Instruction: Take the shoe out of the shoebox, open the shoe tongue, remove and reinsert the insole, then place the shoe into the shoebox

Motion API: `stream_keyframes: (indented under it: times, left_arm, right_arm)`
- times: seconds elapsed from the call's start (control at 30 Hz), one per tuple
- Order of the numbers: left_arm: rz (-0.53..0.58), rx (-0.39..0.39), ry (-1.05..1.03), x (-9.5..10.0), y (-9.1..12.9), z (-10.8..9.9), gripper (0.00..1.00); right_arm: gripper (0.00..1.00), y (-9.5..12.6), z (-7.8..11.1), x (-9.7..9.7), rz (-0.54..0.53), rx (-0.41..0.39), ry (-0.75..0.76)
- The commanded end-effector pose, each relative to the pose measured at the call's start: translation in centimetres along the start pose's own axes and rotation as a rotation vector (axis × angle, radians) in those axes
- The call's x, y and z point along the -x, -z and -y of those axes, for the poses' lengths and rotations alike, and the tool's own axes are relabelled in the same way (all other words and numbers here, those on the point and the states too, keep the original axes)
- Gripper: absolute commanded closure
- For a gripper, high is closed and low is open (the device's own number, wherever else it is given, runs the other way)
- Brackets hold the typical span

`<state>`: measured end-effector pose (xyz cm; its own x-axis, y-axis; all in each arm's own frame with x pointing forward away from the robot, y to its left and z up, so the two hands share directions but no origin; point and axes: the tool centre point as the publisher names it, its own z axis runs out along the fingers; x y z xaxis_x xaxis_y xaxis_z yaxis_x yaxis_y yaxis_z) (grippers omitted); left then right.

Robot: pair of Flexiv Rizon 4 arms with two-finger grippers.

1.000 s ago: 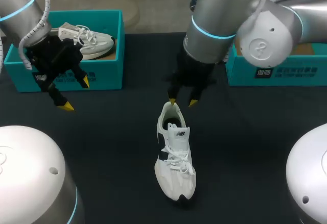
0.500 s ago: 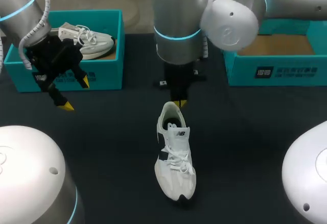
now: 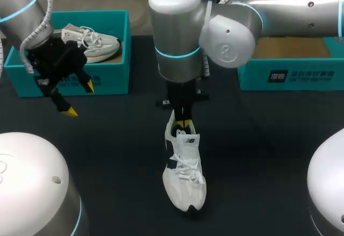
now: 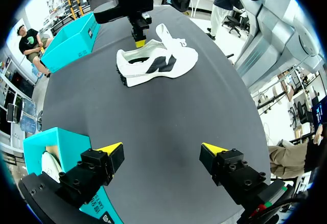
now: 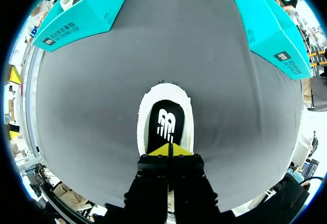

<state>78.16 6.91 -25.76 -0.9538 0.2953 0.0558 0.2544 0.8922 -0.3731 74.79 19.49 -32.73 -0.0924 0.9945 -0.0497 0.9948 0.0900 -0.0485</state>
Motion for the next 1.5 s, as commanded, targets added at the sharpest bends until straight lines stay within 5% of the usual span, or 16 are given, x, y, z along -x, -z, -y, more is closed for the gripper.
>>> stream_keyframes:
  times: [0.03,0.83,1.5]
  left_arm:
    - [-0.001,0.003,0.0,0.0,0.0,0.0,0.0]
    - [-0.001,0.003,0.0,0.0,0.0,0.0,0.0]
    - [-0.001,0.003,0.0,0.0,0.0,0.0,0.0]
  right_arm:
    - [1.0,-2.7,-0.3,-0.2,-0.016,-0.015,0.001]
    - [1.0,-9.1,1.6,-2.1,-0.003,0.003,0.007]
    - [1.0,-5.3,0.4,-0.6,0.005,0.096,-0.014]
